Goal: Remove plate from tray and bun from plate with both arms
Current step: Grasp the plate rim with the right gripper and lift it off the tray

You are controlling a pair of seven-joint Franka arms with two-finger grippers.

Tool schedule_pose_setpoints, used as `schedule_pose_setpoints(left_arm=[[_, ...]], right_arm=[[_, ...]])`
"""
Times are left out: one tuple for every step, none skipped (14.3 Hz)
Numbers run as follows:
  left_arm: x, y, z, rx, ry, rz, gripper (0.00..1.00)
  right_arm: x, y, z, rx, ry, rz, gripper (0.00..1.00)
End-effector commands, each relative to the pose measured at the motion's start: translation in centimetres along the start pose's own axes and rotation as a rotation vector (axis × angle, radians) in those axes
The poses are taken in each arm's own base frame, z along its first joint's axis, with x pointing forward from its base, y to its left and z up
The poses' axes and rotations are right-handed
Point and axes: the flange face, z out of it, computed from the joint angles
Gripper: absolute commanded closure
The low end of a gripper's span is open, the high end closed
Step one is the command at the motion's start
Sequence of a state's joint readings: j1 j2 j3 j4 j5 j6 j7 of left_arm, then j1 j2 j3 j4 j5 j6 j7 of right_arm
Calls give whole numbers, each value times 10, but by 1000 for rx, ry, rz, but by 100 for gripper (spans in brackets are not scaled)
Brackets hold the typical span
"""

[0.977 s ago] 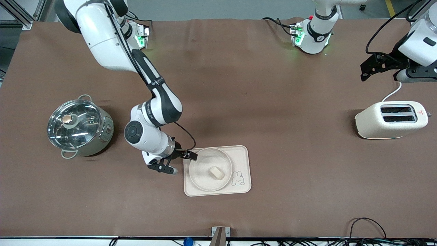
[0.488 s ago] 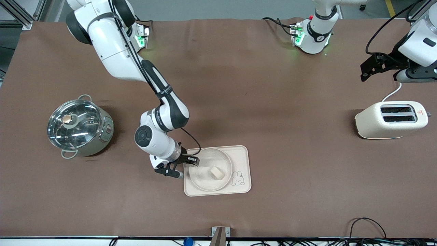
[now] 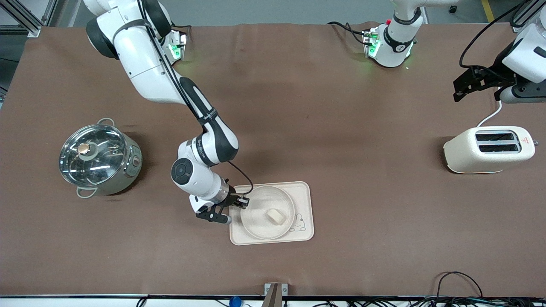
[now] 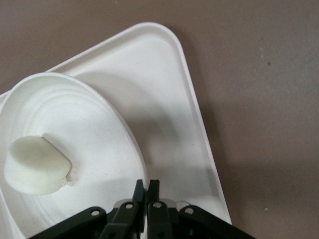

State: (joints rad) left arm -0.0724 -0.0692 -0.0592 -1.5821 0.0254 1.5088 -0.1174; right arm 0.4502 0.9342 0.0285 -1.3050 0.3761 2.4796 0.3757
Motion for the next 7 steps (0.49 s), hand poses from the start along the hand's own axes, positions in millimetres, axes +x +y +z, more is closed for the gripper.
schedule_pose_setpoints(left_arm=[[1, -2, -5, -7, -8, 15, 0], [1, -2, -5, -7, -8, 15, 0], [1, -2, -5, -7, -8, 17, 0], [1, -1, -4, -8, -9, 18, 0], [1, -1, -5, -8, -8, 18, 0], [1, -1, -4, -8, -9, 20, 0], [1, 0, -4, -10, -9, 20, 0]], right_arm=[[-12, 2, -40, 64, -49, -38, 100], [-21, 4, -49, 83, -68, -34, 100], [-36, 3, -58, 92, -86, -44, 100], [-54, 4, -66, 87, -76, -52, 100], [-75, 8, -69, 79, -54, -62, 100], [-107, 3, -68, 85, -42, -87, 100], [-132, 7, -65, 80, -27, -97, 100]])
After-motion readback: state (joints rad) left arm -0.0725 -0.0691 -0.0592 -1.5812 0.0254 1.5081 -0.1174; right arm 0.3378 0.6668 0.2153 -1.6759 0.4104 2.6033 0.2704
